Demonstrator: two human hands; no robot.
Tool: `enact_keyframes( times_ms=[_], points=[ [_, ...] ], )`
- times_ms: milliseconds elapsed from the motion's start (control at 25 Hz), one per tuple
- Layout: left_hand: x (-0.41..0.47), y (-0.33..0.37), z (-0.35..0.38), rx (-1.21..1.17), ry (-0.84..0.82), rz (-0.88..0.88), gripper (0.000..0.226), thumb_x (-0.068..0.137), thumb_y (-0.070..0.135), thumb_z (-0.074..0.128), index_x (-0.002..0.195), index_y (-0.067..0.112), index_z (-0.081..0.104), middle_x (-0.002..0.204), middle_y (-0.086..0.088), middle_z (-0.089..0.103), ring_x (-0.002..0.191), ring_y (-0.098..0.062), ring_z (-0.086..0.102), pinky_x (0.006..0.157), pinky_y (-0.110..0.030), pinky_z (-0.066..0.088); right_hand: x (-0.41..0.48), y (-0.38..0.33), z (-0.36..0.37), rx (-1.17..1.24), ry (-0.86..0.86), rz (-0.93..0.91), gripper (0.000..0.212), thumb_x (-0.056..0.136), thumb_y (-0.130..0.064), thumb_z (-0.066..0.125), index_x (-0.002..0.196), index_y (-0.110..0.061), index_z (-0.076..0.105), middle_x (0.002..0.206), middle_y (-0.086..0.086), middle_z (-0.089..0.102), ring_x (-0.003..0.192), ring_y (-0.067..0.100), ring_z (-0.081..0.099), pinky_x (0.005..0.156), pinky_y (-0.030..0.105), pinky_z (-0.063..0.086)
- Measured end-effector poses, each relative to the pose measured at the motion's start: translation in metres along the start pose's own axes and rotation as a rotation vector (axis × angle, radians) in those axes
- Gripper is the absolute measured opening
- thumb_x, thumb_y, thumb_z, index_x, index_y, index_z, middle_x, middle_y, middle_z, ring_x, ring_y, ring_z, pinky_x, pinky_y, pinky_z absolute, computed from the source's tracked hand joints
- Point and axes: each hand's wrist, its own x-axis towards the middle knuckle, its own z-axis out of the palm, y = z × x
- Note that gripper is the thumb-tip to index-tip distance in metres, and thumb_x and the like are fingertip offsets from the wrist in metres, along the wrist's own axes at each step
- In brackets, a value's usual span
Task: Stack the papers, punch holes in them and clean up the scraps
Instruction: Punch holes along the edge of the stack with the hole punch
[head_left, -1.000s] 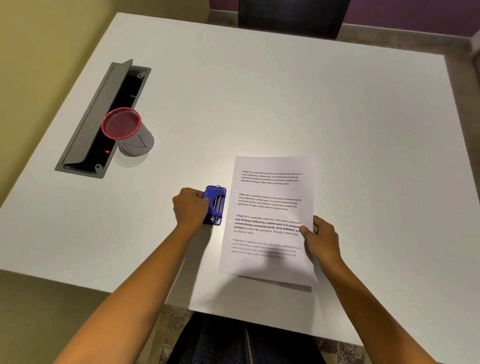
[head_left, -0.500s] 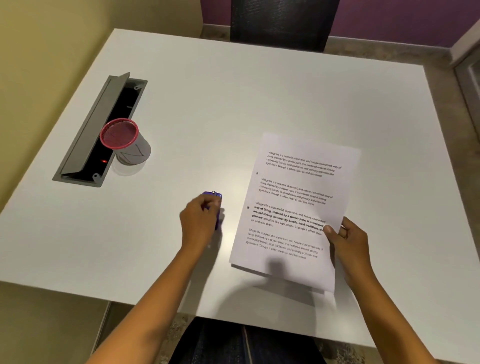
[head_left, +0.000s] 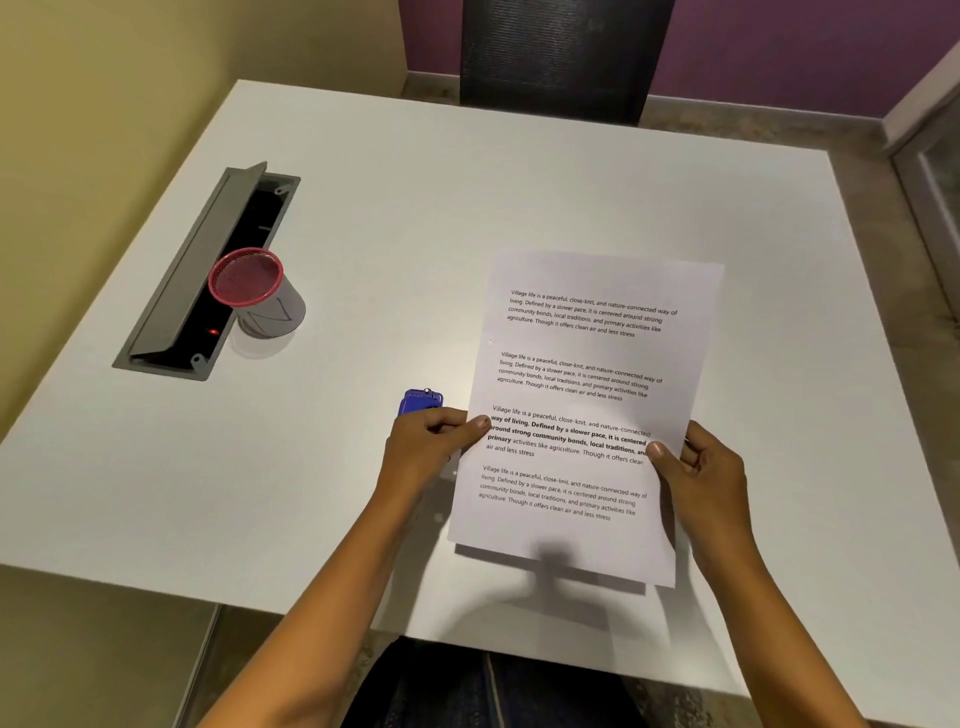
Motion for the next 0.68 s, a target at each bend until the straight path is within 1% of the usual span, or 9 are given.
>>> enact_keyframes(
  times_ms=[160,280,400,520,600,680],
  points=[
    [-0.004,0.001,-0.001,-0.036,0.004,0.008,0.017,0.076,0.027,0.081,0.062,0.023,0.072,0.050,0.015,0.056,0.047,0.000,0.047,0.062,-0.024,0.036,-0.005,-0.002,-0.001,0.036,0.002,-0.014,0.043,0.088,-0.002,0.062,0.085,-0.044,0.070,0.096,-0.015,0.074,0.094,0.012,0.071,0.093,0.043,0.053],
    [-0.006,-0.002,-0.001,0.016,0.034,0.023,0.026,0.084,0.032,0.073,0.063,0.017,0.067,0.052,0.015,0.053,0.053,-0.006,0.045,0.067,-0.026,0.037,-0.008,-0.003,-0.001,0.031,0.000,-0.020,0.039,0.088,-0.003,0.061,0.086,-0.041,0.069,0.097,-0.015,0.074,0.093,0.010,0.071,0.093,0.041,0.054],
    [-0.007,-0.003,0.000,0.058,0.057,0.038,0.031,0.087,0.033,0.069,0.060,0.020,0.064,0.053,0.013,0.053,0.055,-0.010,0.043,0.068,-0.028,0.037,-0.009,-0.003,-0.001,0.016,-0.004,-0.024,0.036,0.088,-0.002,0.061,0.088,-0.037,0.068,0.100,-0.010,0.074,0.095,0.014,0.071,0.094,0.045,0.053],
    [-0.008,-0.003,0.001,0.078,0.057,0.051,0.028,0.089,0.033,0.067,0.063,0.022,0.066,0.055,0.012,0.055,0.056,-0.009,0.045,0.070,-0.028,0.037,-0.011,-0.004,-0.002,0.014,-0.004,-0.020,0.034,0.089,-0.003,0.061,0.088,-0.037,0.068,0.102,-0.008,0.074,0.096,0.015,0.071,0.095,0.048,0.052],
    [-0.007,-0.003,0.000,0.073,0.059,0.056,0.027,0.088,0.034,0.068,0.064,0.020,0.066,0.053,0.014,0.055,0.053,-0.006,0.045,0.069,-0.029,0.037,-0.012,-0.005,-0.002,0.012,-0.001,-0.022,0.035,0.089,-0.004,0.061,0.087,-0.038,0.068,0.102,-0.009,0.074,0.096,0.016,0.071,0.096,0.049,0.052],
    [-0.005,0.001,-0.002,0.051,0.047,0.071,0.022,0.087,0.031,0.070,0.068,0.020,0.069,0.049,0.017,0.055,0.046,0.000,0.044,0.065,-0.028,0.037,-0.014,-0.006,-0.002,0.015,0.001,-0.028,0.036,0.089,-0.003,0.061,0.088,-0.039,0.068,0.102,-0.008,0.074,0.097,0.017,0.070,0.096,0.049,0.052]
  ],
)
